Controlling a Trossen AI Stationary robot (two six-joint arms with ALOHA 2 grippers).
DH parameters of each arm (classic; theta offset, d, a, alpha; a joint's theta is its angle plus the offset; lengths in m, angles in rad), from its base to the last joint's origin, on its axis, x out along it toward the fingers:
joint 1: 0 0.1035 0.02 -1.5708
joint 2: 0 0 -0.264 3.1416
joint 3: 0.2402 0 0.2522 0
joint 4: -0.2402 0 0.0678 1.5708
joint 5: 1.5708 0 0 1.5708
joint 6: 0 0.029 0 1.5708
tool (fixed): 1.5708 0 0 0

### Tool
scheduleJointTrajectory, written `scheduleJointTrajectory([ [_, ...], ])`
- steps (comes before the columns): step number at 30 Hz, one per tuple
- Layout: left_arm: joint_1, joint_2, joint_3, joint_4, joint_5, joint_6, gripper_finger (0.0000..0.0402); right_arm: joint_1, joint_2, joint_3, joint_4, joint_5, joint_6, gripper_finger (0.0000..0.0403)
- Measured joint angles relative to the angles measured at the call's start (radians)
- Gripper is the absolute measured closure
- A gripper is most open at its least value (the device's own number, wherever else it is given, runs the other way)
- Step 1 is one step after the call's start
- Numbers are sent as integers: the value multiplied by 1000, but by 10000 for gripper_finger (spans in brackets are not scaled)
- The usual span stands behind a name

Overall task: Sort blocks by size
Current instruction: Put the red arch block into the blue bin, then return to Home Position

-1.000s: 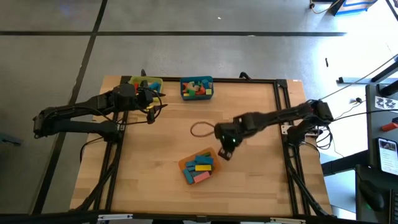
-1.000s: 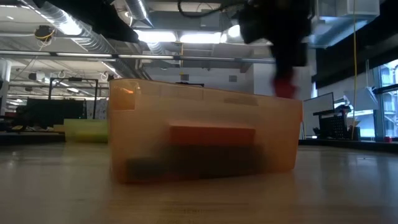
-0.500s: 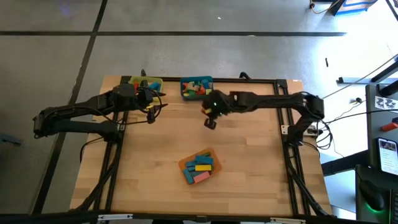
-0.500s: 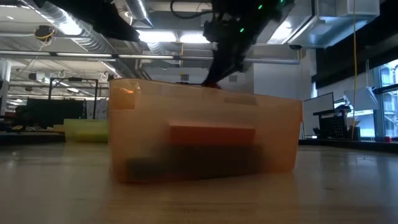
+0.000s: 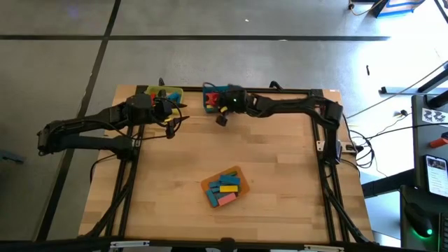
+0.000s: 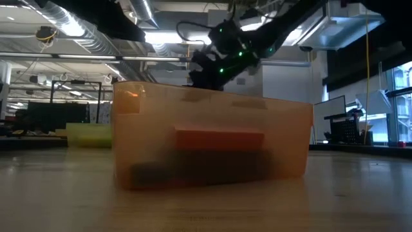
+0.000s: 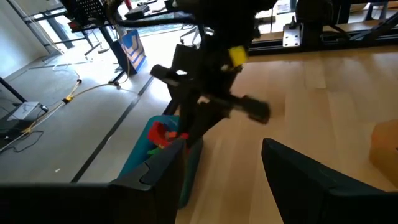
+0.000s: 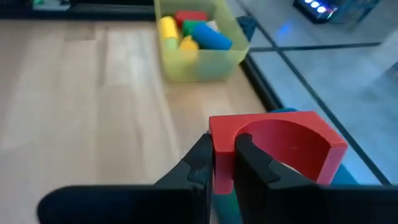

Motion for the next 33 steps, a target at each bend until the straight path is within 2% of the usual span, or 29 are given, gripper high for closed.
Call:
scheduleJointTrajectory([
  [8, 0, 0, 0, 0, 0, 7, 205, -50, 82, 0, 192, -39, 8, 355],
  [19, 0, 0, 0, 0, 0, 2, 205, -60, 110, 0, 245, -26, 10, 350],
  [25, 0, 0, 0, 0, 0, 0, 205, -60, 110, 0, 243, -26, 10, 291],
  [28, 0, 0, 0, -9, 0, 2, 205, -60, 105, 0, 237, 8, 3, 259],
  [33, 0, 0, 0, 3, 23, 23, 205, -57, -2, -1, 89, 10, 2, 231],
])
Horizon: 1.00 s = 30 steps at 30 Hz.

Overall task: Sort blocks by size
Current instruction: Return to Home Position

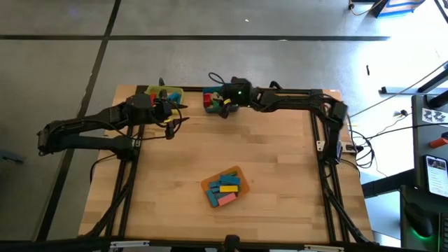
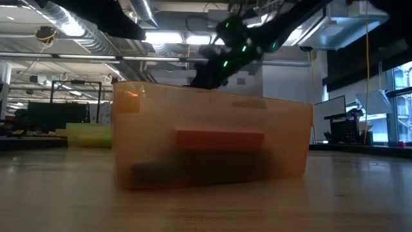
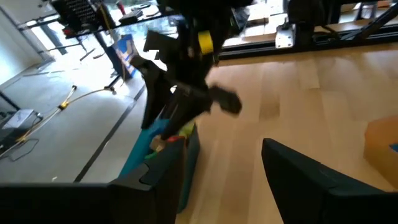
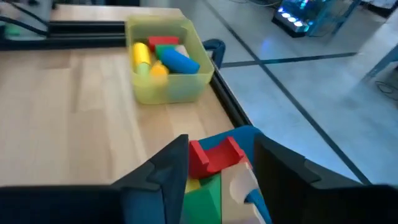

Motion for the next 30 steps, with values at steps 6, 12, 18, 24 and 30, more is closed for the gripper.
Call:
scheduleJointTrajectory([
  [6, 0, -1, -54, 128, 51, 21, 205, 40, -200, 1, -305, -30, 0, 238],
  [12, 2, -2, -80, 222, 55, 27, 205, 91, -390, -58, -488, -30, -7, 276],
  [18, 2, -2, -114, 280, 111, 7, 205, 103, -591, -289, -466, -31, 12, 327],
  [24, 0, -2, -138, 340, 121, 22, 205, 103, -785, -556, -336, -105, 57, 360],
  [30, 0, -2, -146, 361, 137, 30, 205, 103, -976, -765, -286, -117, 134, 370],
])
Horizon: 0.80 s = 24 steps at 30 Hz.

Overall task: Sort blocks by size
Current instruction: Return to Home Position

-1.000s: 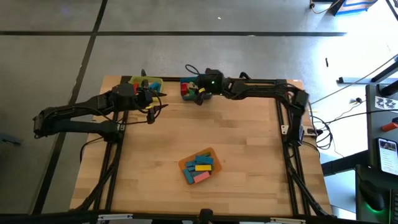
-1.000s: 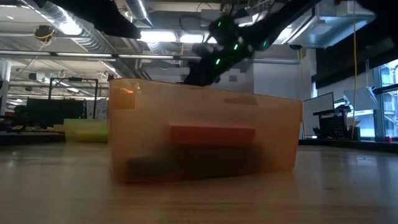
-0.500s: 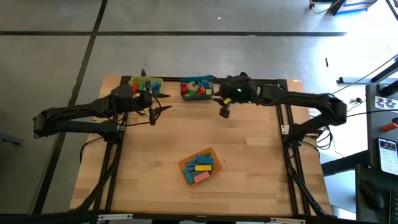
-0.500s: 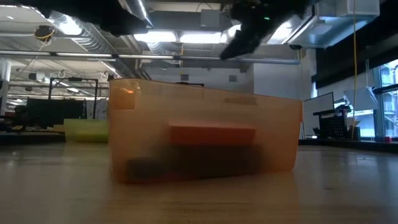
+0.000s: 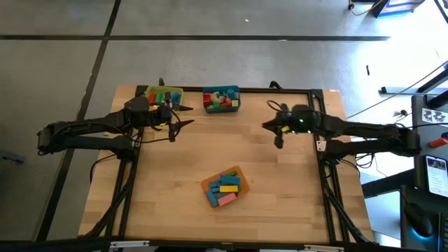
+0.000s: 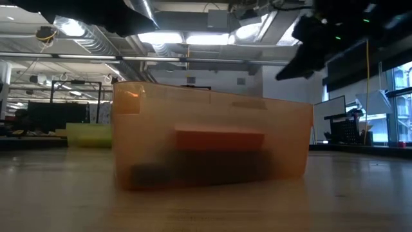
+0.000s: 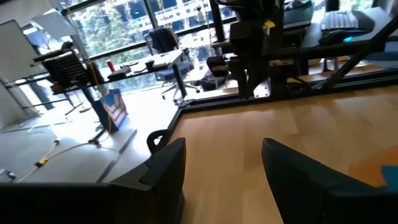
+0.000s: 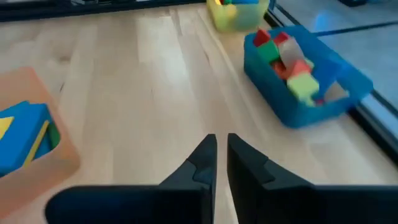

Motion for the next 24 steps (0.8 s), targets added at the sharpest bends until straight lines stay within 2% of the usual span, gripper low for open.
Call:
scheduleJointTrajectory([
  [6, 0, 0, 0, -14, 46, -50, 205, 0, -231, -146, 2, 3, 83, 370],
  [9, 0, 0, -29, 2, 57, -90, 205, 1, -350, -212, 6, 39, 125, 370],
  [15, 0, 0, -136, 121, 57, -152, 205, 0, -565, -329, 42, 53, 160, 370],
  [24, 0, -57, -327, 331, 32, -232, 205, 0, -796, -454, 35, 46, 210, 370],
])
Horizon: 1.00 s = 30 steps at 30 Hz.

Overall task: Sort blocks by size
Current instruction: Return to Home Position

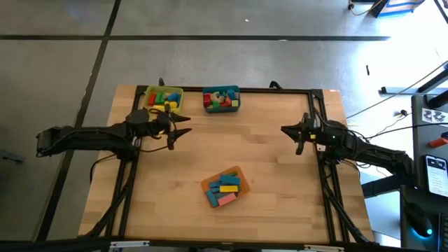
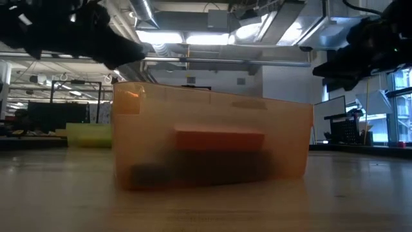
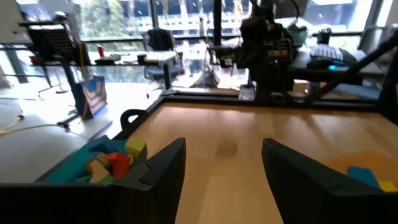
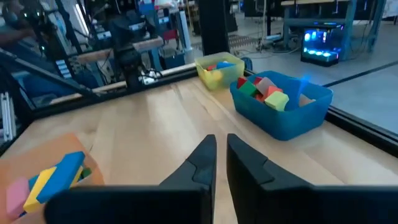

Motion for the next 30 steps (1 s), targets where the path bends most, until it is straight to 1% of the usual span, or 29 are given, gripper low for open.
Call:
scheduleJointTrajectory([
  [2, 0, -30, -31, 16, -21, -6, 205, 0, -34, -15, -4, 1, 14, 370],
  [5, 0, -75, -70, 5, -63, -35, 205, 0, -75, -26, -23, 42, 23, 370],
  [8, 0, -125, -115, 0, -70, -66, 205, 0, -98, -43, -39, 76, 23, 370],
  [13, 0, -210, -179, -6, -91, -111, 205, 0, -120, -76, -41, 96, 22, 370],
  [18, 0, -282, -195, -120, -181, -179, 205, 0, -123, -84, -30, 126, 32, 370],
  [22, 0, -335, -195, -202, -206, -199, 205, 0, -123, -84, -32, 136, 45, 370],
  [25, 0, -386, -195, -248, -217, -193, 205, 0, -123, -85, -33, 141, 70, 370],
  [30, 0, -484, -195, -373, -302, -162, 205, 0, -123, -85, -36, 139, 103, 370],
])
